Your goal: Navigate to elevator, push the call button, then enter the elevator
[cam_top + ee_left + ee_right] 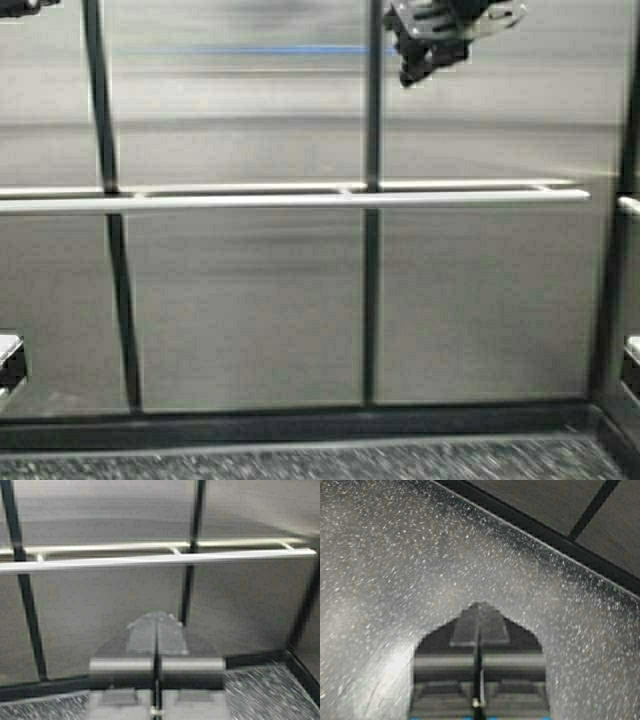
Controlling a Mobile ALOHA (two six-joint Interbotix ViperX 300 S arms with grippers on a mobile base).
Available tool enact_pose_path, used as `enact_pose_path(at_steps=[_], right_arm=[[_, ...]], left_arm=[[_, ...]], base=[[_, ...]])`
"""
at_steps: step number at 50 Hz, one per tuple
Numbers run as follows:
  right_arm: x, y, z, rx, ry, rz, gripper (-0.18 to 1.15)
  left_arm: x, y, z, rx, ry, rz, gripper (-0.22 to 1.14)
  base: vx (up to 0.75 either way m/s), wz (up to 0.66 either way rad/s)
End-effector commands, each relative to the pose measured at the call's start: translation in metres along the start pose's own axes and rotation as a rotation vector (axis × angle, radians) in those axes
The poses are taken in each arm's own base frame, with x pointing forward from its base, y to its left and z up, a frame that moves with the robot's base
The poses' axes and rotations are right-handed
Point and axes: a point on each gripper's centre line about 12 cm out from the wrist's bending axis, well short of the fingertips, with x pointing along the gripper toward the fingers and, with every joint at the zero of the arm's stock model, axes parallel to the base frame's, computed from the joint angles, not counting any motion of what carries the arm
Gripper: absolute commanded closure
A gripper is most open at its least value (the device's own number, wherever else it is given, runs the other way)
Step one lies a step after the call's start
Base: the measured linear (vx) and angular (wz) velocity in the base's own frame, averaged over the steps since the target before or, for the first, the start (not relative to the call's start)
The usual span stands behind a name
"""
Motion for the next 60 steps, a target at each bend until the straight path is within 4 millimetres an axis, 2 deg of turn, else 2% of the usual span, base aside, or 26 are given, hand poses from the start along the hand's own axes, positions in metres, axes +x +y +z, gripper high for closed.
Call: enact_pose_path(at_steps=[1, 11, 17, 29, 45, 60], right_arm=[[-0.006, -0.001, 0.012, -0.004, -0.043, -0.003, 0.91], [-0.005, 0.0, 0.009, -0.004, -0.037, -0.002, 0.91], [-0.003, 0.002, -0.005, -0.016, -0.001, 0.004, 0.91], [0.009, 0.005, -0.02, -0.026, 0.051, 0.013, 0.91], [0.006, 0.008, -0.01, -0.027, 0.02, 0.019, 0.91], [-0.02, 0.006, 0.009, 0.062, -0.101, 0.014, 0.91]], left_arm=[[0.0, -0.001, 0.012, -0.012, -0.043, -0.004, 0.89], [-0.001, -0.001, 0.014, -0.019, -0.055, -0.004, 0.89], [-0.002, -0.001, 0.014, -0.035, -0.06, -0.006, 0.89], [-0.012, -0.001, 0.014, -0.067, -0.087, -0.01, 0.89], [-0.017, -0.002, 0.02, -0.077, -0.118, -0.013, 0.89], [-0.017, -0.001, 0.015, -0.075, -0.101, -0.01, 0.89]], base=[[0.37, 0.13], [0.34, 0.14], [0.31, 0.25], [0.29, 0.28], [0.19, 0.39], [0.12, 0.56]])
